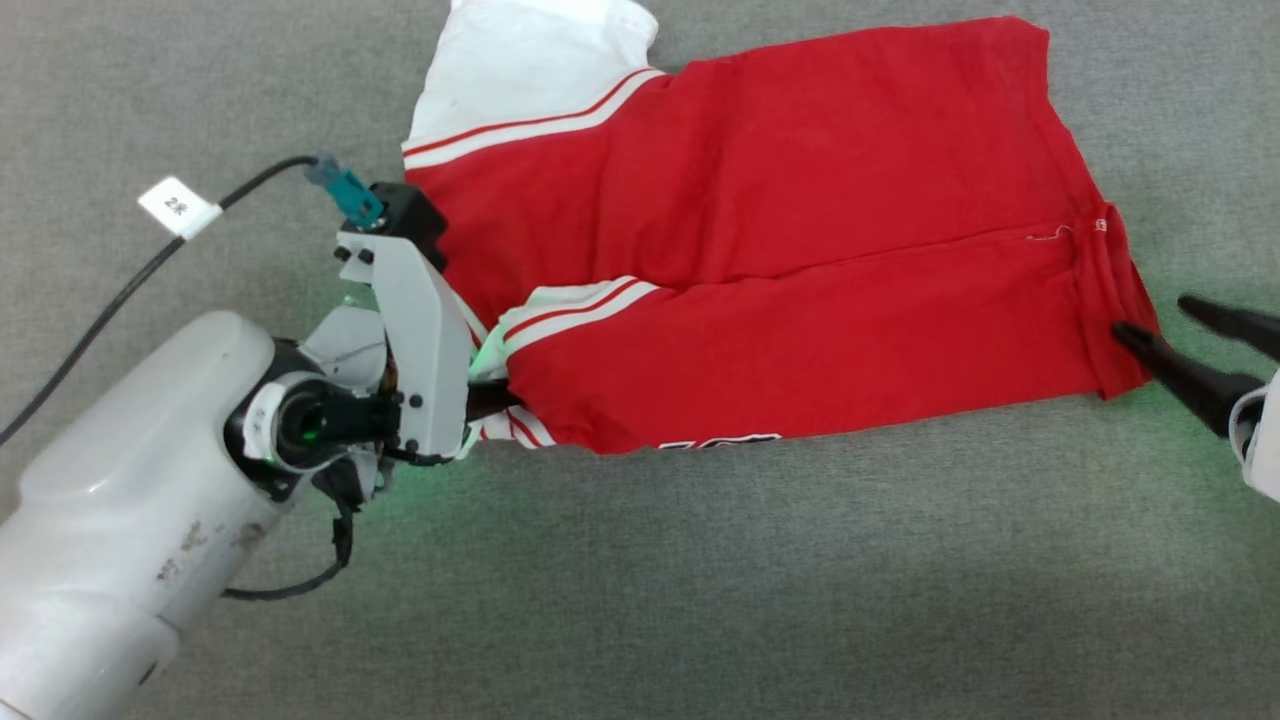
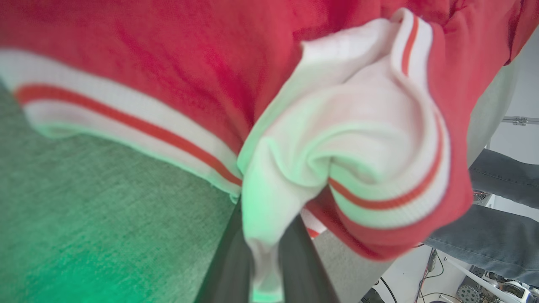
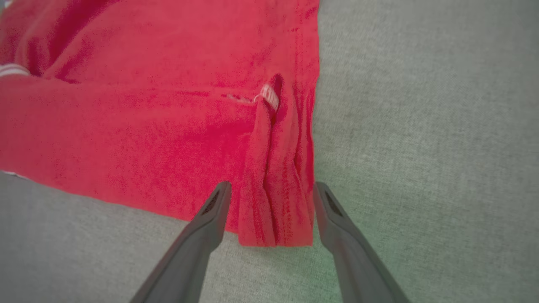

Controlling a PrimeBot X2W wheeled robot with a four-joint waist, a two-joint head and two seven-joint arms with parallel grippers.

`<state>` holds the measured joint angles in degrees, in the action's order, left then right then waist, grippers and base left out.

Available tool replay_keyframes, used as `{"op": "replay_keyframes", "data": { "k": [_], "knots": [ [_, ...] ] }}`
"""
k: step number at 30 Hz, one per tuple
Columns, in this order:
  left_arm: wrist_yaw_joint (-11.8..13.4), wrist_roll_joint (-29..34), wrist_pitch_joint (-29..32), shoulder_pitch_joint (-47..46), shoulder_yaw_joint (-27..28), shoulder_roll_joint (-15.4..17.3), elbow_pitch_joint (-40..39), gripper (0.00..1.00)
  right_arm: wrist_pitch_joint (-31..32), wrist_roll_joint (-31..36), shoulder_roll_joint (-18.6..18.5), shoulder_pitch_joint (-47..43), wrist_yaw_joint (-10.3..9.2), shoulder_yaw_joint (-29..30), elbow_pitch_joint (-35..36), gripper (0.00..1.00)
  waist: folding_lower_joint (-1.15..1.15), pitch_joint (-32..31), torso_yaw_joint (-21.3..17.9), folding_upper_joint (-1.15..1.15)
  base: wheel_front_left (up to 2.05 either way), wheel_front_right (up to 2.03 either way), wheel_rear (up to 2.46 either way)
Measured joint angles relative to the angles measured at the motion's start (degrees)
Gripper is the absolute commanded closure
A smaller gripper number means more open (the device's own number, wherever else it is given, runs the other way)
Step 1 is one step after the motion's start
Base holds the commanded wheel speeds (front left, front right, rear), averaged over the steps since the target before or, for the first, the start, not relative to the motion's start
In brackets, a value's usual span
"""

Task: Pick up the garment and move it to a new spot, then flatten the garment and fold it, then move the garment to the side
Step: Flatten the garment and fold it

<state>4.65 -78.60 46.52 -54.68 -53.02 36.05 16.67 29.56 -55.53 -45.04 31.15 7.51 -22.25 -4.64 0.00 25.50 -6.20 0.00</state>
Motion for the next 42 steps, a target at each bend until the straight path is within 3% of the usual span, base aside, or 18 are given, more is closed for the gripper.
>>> {"op": "replay_keyframes", "data": {
  "k": [5,13,14,15,16,22,28,35,40,41,42],
  "knots": [
    [-0.6,0.0,-0.3,-0.2,0.0,-0.2,-1.1,1.00,6.5,3.0,-1.9,2.7,0.00,-3.1,-0.7,0.00,0.00,0.7,0.6,0.00,0.00,0.00,0.00],
    [-1.2,0.3,-1.1,-0.8,0.2,-1.2,-1.6,1.00,7.9,4.7,2.6,7.3,0.02,-6.6,-8.2,0.00,0.00,2.7,1.5,0.00,0.00,0.00,0.00],
    [-1.5,0.3,-1.3,-0.8,0.2,-1.5,-1.4,1.00,7.4,4.8,2.8,7.6,0.02,-7.1,-8.8,0.52,0.00,2.8,1.6,0.00,0.00,0.00,0.00],
    [-1.7,0.4,-1.6,-0.8,0.2,-1.7,-1.2,1.00,6.9,4.9,2.8,8.0,0.02,-7.5,-9.2,0.96,0.00,2.8,1.8,0.00,0.00,0.00,0.00],
    [-1.9,0.4,-2.0,-0.7,0.3,-1.9,-1.0,1.00,6.3,4.9,2.9,8.0,0.02,-7.9,-9.6,1.00,0.00,2.7,2.0,0.00,0.00,0.00,0.00],
    [-3.2,-0.2,-5.0,1.8,1.3,-1.5,-1.3,1.00,2.7,2.9,2.6,6.9,0.00,-9.0,-9.1,1.00,0.00,1.0,2.2,0.00,0.00,0.00,0.00],
    [-3.6,-1.1,-6.3,7.9,1.2,2.5,-8.4,1.00,0.2,0.5,-0.9,0.5,0.00,-7.2,-5.4,1.00,0.00,-1.6,2.8,0.00,0.00,0.00,0.00],
    [-1.0,-1.7,-7.1,14.4,0.7,8.1,-19.0,1.00,0.5,-0.9,-4.5,-9.0,0.00,-3.2,0.5,1.00,0.00,-3.6,3.9,0.00,0.00,0.00,0.00],
    [0.5,-1.7,-9.7,17.3,1.1,9.4,-22.4,1.00,0.6,-0.8,-5.3,-14.6,0.01,0.7,4.0,1.00,0.00,-4.5,4.4,0.00,0.00,0.00,0.00],
    [0.7,-1.7,-10.2,17.7,1.2,9.4,-22.8,1.00,0.2,-0.8,-5.0,-15.4,0.00,1.7,4.5,0.85,0.00,-4.7,4.4,0.00,0.00,0.00,0.00],
    [0.9,-1.6,-11.4,18.2,1.5,9.5,-23.1,1.00,-0.1,-0.8,-4.8,-16.0,0.00,2.6,5.1,0.56,0.00,-4.9,4.4,0.00,0.00,0.00,0.00]
  ]
}}
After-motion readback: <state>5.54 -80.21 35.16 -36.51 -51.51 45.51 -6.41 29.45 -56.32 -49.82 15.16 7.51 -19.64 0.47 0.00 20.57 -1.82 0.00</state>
